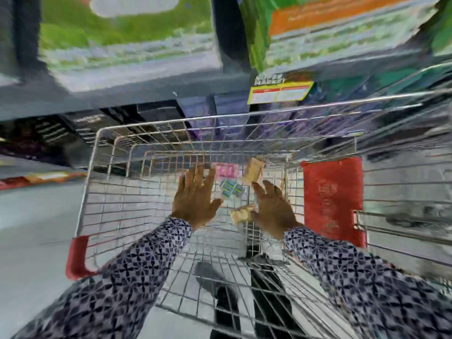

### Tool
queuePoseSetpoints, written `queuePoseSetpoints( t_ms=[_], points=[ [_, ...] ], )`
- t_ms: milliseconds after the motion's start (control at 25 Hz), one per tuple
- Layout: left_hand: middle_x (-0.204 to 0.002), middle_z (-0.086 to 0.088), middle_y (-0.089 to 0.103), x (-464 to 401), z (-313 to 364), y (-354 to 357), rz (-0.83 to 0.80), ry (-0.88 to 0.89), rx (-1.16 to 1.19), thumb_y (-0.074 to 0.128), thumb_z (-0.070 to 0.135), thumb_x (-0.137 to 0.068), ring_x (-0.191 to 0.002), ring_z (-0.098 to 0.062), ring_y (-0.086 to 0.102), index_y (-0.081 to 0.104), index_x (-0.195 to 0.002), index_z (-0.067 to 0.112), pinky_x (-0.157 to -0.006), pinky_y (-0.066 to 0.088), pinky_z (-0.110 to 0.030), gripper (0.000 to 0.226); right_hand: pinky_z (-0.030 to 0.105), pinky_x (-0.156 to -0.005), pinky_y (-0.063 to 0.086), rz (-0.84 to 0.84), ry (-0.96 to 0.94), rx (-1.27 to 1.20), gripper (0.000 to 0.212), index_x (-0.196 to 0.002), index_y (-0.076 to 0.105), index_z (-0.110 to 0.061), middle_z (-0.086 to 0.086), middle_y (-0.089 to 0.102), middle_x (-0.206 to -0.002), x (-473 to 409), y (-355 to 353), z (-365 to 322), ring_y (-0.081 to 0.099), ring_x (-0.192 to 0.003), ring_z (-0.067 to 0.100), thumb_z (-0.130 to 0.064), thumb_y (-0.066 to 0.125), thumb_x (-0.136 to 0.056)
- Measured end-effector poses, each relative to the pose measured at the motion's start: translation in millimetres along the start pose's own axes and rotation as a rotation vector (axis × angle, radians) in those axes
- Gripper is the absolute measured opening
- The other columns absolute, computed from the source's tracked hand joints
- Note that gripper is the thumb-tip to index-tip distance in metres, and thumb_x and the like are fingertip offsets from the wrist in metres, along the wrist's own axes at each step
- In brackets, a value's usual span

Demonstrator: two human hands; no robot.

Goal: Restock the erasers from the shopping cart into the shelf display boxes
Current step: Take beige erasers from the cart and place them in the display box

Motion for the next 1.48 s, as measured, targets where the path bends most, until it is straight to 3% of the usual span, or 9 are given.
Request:
queuePoseSetpoints(
  t_ms=[200,320,480,600,760,880,1040,1280,1480],
  points=[
    [-0.173,-0.023,0.014,-16,-8,31,0.034,-0.014,-0.004,0.048,0.055,-0.100,-0.160,-0.042,0.012,0.014,-0.166,0.017,-0.128,0.018,-0.058,0.083,0.056,-0.104,0.050,-0.011,0.453,-0.269,0.110,-0.155,0.027,-0.012,0.018,0.031,-0.157,0,95,6,0.036,-0.142,0.040,-0.071,0.073,-0.074],
    [-0.173,-0.020,0.015,-22,6,37,0.007,0.041,0.067,0.044,0.051,-0.102,-0.160,-0.038,0.012,0.015,-0.166,0.017,-0.129,0.018,-0.055,0.078,0.056,-0.097,0.054,0.097,0.533,-0.286,0.091,-0.139,0.037,-0.015,0.018,0.041,-0.147,-5,108,1,0.040,-0.135,0.040,-0.061,0.078,-0.072],
    [-0.173,-0.014,0.021,-40,33,31,0.006,0.140,0.120,0.046,0.041,-0.104,-0.160,-0.032,0.017,0.023,-0.165,0.015,-0.129,0.017,-0.048,0.070,0.051,-0.095,0.054,0.137,0.426,-0.296,0.072,-0.130,0.039,-0.022,0.009,0.044,-0.137,-6,95,6,0.044,-0.126,0.031,-0.039,0.076,-0.071],
    [-0.167,-0.017,0.036,-60,63,20,0.050,0.311,0.049,0.056,0.024,-0.101,-0.155,-0.035,0.030,0.037,-0.160,0.008,-0.130,0.015,-0.043,0.065,0.042,-0.088,0.056,0.246,0.296,-0.271,0.079,-0.131,0.038,-0.021,0.006,0.041,-0.136,-2,58,23,0.041,-0.124,0.027,-0.028,0.081,-0.065],
    [-0.165,-0.016,0.039,-91,108,29,0.030,0.499,-0.112,0.060,0.010,-0.096,-0.150,-0.038,0.037,0.038,-0.159,0.007,-0.126,0.028,-0.048,0.066,0.037,-0.100,0.051,0.249,0.178,-0.210,0.082,-0.133,0.041,-0.014,0.007,0.044,-0.133,-2,31,50,0.040,-0.126,0.026,-0.020,0.084,-0.063],
    [-0.172,-0.016,0.021,-121,127,51,-0.066,0.492,-0.273,0.062,0.019,-0.097,-0.156,-0.040,0.021,0.023,-0.163,0.010,-0.126,0.025,-0.055,0.077,0.031,-0.093,0.052,0.258,0.227,-0.330,0.082,-0.134,0.042,-0.017,0.003,0.043,-0.131,-2,36,70,0.039,-0.125,0.021,-0.009,0.083,-0.063],
    [-0.161,-0.022,0.036,-139,130,58,-0.009,0.452,-0.372,0.048,0.023,-0.103,-0.144,-0.042,0.034,0.030,-0.155,0.006,-0.113,0.038,-0.055,0.058,0.027,-0.093,0.047,0.300,0.202,-0.438,0.076,-0.123,0.043,-0.017,0.002,0.045,-0.126,3,45,73,0.041,-0.118,0.017,0.004,0.078,-0.058],
    [-0.157,-0.015,0.044,-90,123,9,0.082,0.415,-0.146,0.057,0.029,-0.092,-0.144,-0.032,0.038,0.028,-0.158,0.008,-0.120,0.039,-0.048,0.076,0.036,-0.102,0.050,0.295,0.102,-0.477,0.082,-0.129,0.041,-0.018,0.006,0.044,-0.132,12,4,53,0.043,-0.125,0.022,0.011,0.068,-0.057],
    [-0.154,-0.006,0.048,44,81,-115,0.037,0.314,0.283,0.074,0.032,-0.074,-0.135,-0.023,0.049,0.036,-0.156,0.017,-0.115,0.042,-0.035,0.091,0.040,-0.093,0.055,0.522,-0.107,-0.451,0.064,-0.119,0.057,-0.016,0.012,0.062,-0.116,101,-136,-27,0.062,-0.110,0.031,0.013,0.069,-0.064]
  ],
)
Point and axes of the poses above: each hand's wrist, its own x-axis away from the middle knuckle, its own y-axis out of the palm, z = x × y, the point moved 9 cm from there along -x, towards the middle knuckle
